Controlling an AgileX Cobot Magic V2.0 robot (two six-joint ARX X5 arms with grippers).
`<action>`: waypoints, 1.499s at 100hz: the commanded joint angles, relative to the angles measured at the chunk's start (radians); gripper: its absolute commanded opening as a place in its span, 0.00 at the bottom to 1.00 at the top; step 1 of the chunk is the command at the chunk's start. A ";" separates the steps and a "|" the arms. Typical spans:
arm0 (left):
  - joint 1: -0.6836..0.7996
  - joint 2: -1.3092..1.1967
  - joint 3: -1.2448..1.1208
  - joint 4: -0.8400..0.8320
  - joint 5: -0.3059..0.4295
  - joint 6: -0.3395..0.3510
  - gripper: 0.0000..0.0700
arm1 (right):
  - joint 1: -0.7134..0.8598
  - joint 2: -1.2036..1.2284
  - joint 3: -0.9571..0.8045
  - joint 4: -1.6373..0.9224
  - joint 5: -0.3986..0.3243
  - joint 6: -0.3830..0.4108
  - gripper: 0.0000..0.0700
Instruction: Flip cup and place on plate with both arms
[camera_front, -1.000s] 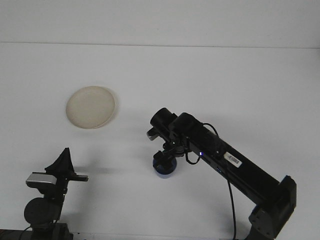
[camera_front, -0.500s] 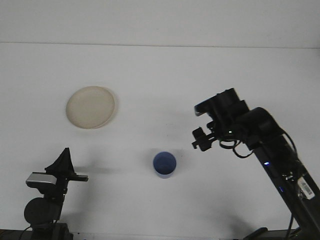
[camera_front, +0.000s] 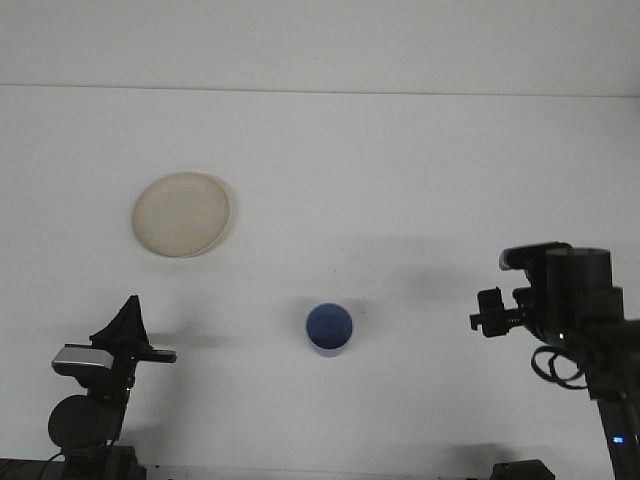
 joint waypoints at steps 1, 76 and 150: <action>0.000 -0.001 -0.019 0.010 0.001 0.005 0.01 | -0.008 -0.071 -0.082 0.060 -0.001 -0.011 0.66; 0.000 -0.001 -0.019 0.010 0.001 0.005 0.01 | -0.008 -0.524 -0.594 0.698 0.026 -0.034 0.66; 0.000 0.001 0.058 -0.058 0.001 0.005 0.02 | -0.008 -0.525 -0.594 0.706 0.026 -0.030 0.66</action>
